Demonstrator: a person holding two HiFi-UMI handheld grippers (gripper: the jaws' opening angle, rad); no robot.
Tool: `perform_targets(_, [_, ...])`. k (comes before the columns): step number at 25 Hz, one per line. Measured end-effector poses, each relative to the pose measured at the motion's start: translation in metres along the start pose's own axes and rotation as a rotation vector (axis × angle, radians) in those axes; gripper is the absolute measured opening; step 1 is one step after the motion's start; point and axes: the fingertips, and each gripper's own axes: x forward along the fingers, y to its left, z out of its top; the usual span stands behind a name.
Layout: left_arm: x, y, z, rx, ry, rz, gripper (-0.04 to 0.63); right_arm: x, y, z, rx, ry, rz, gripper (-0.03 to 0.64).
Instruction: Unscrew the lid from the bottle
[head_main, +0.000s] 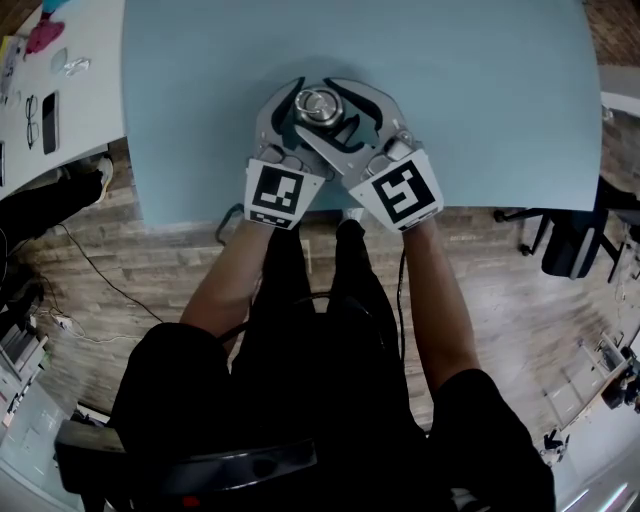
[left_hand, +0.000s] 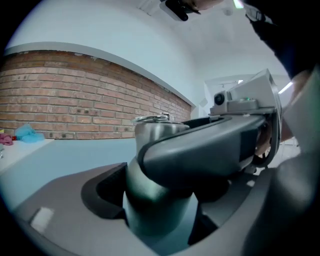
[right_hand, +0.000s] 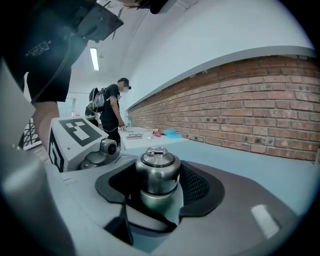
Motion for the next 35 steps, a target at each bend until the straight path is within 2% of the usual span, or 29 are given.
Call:
perform_targets(6, [0.000, -0.005, 0.000, 0.030, 0.010, -0.111, 0.374, -0.001, 0.002, 0.001, -0.016, -0.017, 0.144, 0.262])
perform_targets(14, [0.003, -0.014, 0.000, 0.097, 0.038, -0.320, 0.374, -0.006, 0.003, -0.003, -0.070, 0.000, 0.334, 0.264])
perform_targets(23, [0.000, -0.020, 0.000, 0.127, 0.056, -0.462, 0.374, -0.009, 0.007, -0.005, -0.112, 0.031, 0.489, 0.264])
perform_targets(29, [-0.003, -0.026, -0.002, 0.175, 0.088, -0.600, 0.374, -0.011, 0.011, -0.005, -0.145, 0.055, 0.597, 0.262])
perform_targets(35, [-0.008, -0.033, -0.003, 0.253, 0.148, -0.779, 0.375, -0.015, 0.014, -0.004, -0.205, 0.094, 0.732, 0.262])
